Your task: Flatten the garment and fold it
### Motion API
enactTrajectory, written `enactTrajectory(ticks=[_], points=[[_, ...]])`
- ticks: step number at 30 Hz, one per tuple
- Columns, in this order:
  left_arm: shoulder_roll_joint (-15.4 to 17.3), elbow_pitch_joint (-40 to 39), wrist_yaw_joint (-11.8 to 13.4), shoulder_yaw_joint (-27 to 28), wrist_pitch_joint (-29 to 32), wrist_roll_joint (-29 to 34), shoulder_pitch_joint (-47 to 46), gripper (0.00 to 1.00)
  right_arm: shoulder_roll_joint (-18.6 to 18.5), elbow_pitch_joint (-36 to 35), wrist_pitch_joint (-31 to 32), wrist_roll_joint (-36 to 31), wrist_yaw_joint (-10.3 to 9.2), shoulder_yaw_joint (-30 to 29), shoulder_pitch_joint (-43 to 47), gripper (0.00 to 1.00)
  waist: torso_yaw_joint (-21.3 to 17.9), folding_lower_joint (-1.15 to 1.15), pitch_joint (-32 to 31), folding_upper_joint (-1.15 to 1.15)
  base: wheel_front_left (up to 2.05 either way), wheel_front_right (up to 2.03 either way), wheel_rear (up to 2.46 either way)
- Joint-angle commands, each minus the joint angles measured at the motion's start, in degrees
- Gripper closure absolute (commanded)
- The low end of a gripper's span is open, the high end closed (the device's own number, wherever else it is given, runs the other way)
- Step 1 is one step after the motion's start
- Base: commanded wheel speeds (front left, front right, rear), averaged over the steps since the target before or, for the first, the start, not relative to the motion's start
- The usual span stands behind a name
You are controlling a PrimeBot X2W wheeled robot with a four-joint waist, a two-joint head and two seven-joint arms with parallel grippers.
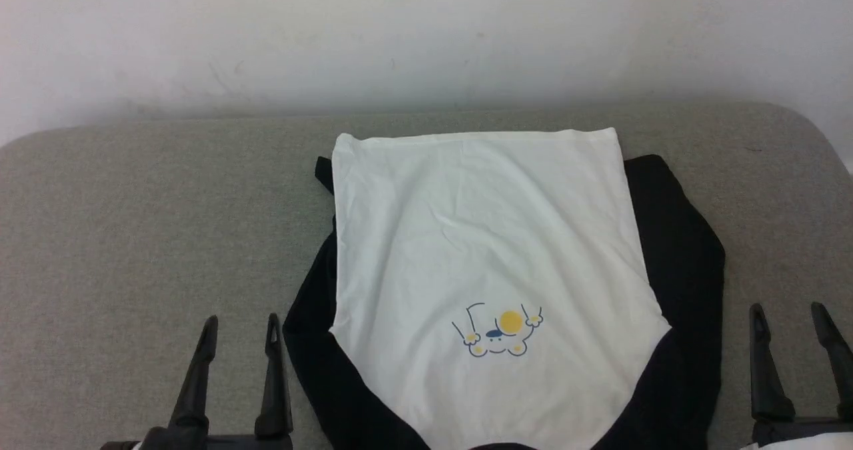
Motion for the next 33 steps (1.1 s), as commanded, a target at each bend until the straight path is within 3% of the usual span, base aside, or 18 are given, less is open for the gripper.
enactTrajectory(ticks=[1, 7, 10, 13, 17, 21, 26, 33], points=[[0.0, -0.3, -0.7, 0.6, -0.3, 0.7, -0.7, 0.00, 0.2, -0.1, -0.4, 0.5, -0.04, 0.1, -1.3, 0.00, -0.1, 0.00, 0.5, 0.00, 0.00, 0.00, 0.00], [1.7, -0.3, -5.6, 2.5, -0.3, -0.2, -7.6, 0.00, 0.2, -1.9, -0.2, 1.8, -0.04, 0.8, -4.0, 0.00, -0.2, 0.00, 4.5, 0.00, 0.00, 0.00, 0.00], [5.1, 1.6, -9.8, 3.0, 1.9, -1.6, -14.5, 0.00, 0.2, -3.2, -0.1, 2.1, -0.04, 1.1, -5.6, 0.00, -0.2, 0.00, 7.9, 0.00, 0.00, 0.00, 0.00], [7.8, 3.6, -13.6, 3.4, 10.1, -5.5, -23.7, 0.00, 0.2, -4.6, 0.1, 2.4, -0.04, 1.4, -6.9, 0.00, 0.0, 0.00, 11.6, 0.00, 0.00, 0.00, 0.00], [12.1, 7.7, -16.5, 3.6, 24.2, -11.5, -36.5, 0.00, 0.2, -6.0, 0.4, 2.8, -0.04, 1.9, -8.7, 0.00, -0.2, 0.00, 16.6, 0.00, 0.00, 0.00, 0.00], [16.1, 12.4, -17.8, 2.5, 33.3, -15.9, -47.3, 0.00, 0.2, -6.0, 0.2, 2.8, -0.04, 2.5, -10.7, 0.00, -0.9, 0.00, 20.8, 0.00, 0.00, 0.00, 0.00], [18.0, 18.3, -18.3, 0.1, 43.2, -23.2, -55.6, 0.00, 0.2, -5.7, -0.1, 2.7, -0.04, 2.8, -12.5, 0.00, -1.9, 0.00, 24.6, 0.00, 0.00, 0.00, 0.00], [20.9, 22.8, -18.5, -3.2, 51.5, -26.5, -62.3, 0.00, 0.2, -5.7, -0.3, 2.5, -0.04, 3.3, -13.8, 0.00, -3.2, 0.00, 28.3, 0.00, 0.00, 0.00, 0.00]])
